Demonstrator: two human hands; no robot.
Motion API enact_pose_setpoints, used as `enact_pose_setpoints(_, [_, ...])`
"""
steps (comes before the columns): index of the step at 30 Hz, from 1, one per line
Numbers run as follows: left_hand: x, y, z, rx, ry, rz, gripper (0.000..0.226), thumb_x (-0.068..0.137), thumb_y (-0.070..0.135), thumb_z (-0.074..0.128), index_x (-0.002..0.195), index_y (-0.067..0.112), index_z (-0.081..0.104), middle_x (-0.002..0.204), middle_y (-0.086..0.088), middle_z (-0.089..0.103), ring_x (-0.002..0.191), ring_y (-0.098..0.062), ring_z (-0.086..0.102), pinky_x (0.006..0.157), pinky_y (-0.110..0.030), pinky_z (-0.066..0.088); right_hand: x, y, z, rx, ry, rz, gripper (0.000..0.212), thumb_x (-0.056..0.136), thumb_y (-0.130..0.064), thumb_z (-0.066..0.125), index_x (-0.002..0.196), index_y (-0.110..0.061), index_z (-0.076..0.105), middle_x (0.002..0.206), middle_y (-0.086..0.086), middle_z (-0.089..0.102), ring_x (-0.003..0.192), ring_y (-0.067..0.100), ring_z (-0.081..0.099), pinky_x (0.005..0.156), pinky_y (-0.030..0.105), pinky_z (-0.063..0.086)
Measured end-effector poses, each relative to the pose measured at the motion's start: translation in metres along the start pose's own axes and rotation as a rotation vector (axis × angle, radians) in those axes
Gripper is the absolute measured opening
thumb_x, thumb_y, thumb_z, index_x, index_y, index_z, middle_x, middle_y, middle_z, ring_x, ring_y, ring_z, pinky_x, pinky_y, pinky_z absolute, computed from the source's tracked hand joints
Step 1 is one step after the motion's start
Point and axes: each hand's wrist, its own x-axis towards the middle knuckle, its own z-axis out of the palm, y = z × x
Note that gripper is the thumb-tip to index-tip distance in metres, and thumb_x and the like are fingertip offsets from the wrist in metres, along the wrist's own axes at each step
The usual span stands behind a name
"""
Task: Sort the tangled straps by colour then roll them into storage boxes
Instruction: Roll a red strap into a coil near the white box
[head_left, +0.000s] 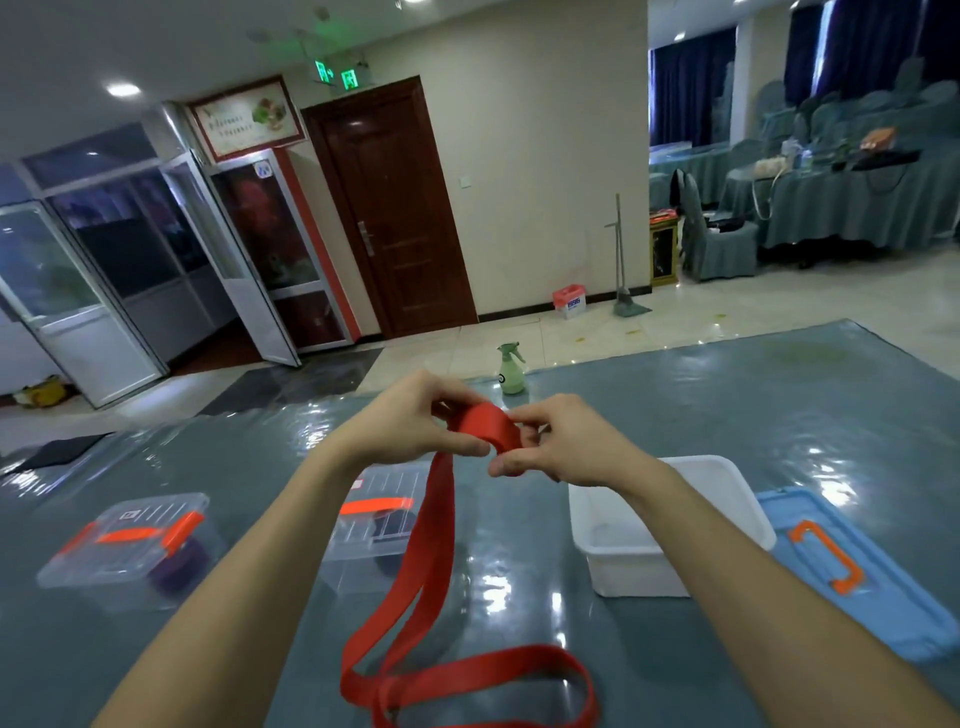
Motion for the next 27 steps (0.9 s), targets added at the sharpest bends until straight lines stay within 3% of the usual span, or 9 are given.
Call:
enact_pose_setpoints(3, [-0.002, -0.002, -0.002, -0.148, 0.029, -0.016, 0.044, 0.081, 0.019, 0.097, 0.123, 0.018, 0.081, 0.113, 0.002, 0.082, 0.105, -0.016, 0.077, 0.104, -0.04, 0.06, -0.005, 0.001, 0.006, 0.221, 0.077, -0.013, 0.042, 0.076, -0.035, 0.099, 0.107, -0.019, 0.076, 0.062, 0.003, 0.064, 0.051, 0.021, 0.06, 0.054, 0.031, 0.052])
enact_pose_setpoints(8, [-0.004, -0.007, -0.005, -0.137, -0.008, -0.005, 0.049, 0.079, 0.033, 0.098, 0.124, 0.027, 0.081, 0.114, 0.008, 0.081, 0.107, -0.014, 0.077, 0.104, -0.035, 0.061, -0.01, 0.004, -0.009, 0.4, 0.152, -0.003, 0.038, 0.08, -0.013, 0.096, 0.104, -0.005, 0.068, 0.061, 0.007, 0.061, 0.052, 0.023, 0.062, 0.054, 0.031, 0.054])
enact_pose_setpoints(13, [0.002, -0.009, 0.008, -0.289, -0.014, 0.009, 0.045, 0.079, 0.033, 0.097, 0.12, 0.039, 0.081, 0.112, 0.003, 0.084, 0.105, -0.016, 0.08, 0.1, -0.032, 0.062, -0.007, -0.004, -0.004, 0.77, 0.157, 0.016, 0.045, 0.087, 0.014, 0.078, 0.125, 0.018, 0.055, 0.089, 0.023, 0.054, 0.065, 0.029, 0.056, 0.064, 0.031, 0.054])
enact_pose_setpoints(15, [0.0, -0.012, 0.012, -0.383, -0.005, 0.012, 0.045, 0.079, 0.029, 0.096, 0.119, 0.042, 0.081, 0.114, 0.001, 0.084, 0.108, -0.019, 0.08, 0.099, -0.029, 0.062, -0.008, -0.006, 0.001, 0.897, 0.15, 0.04, 0.047, 0.09, 0.02, 0.069, 0.133, 0.021, 0.049, 0.091, 0.025, 0.056, 0.068, 0.027, 0.054, 0.066, 0.029, 0.054])
enact_pose_setpoints(22, [0.005, -0.013, 0.033, -0.64, 0.105, 0.013, 0.051, 0.08, 0.019, 0.093, 0.128, 0.025, 0.078, 0.12, -0.006, 0.083, 0.116, -0.022, 0.079, 0.099, -0.027, 0.061, -0.004, -0.014, 0.012, 1.239, 0.156, 0.034, 0.04, 0.097, 0.018, 0.054, 0.135, 0.006, 0.052, 0.079, 0.014, 0.059, 0.066, 0.019, 0.056, 0.075, 0.031, 0.052])
enact_pose_setpoints(27, [0.003, -0.012, 0.032, -0.707, 0.194, -0.038, 0.049, 0.076, 0.021, 0.094, 0.123, 0.021, 0.08, 0.116, -0.008, 0.084, 0.114, -0.023, 0.08, 0.102, -0.032, 0.063, -0.006, -0.007, 0.016, 1.234, 0.116, 0.014, 0.05, 0.094, 0.003, 0.069, 0.141, 0.008, 0.055, 0.101, 0.019, 0.068, 0.078, 0.019, 0.066, 0.084, 0.031, 0.059])
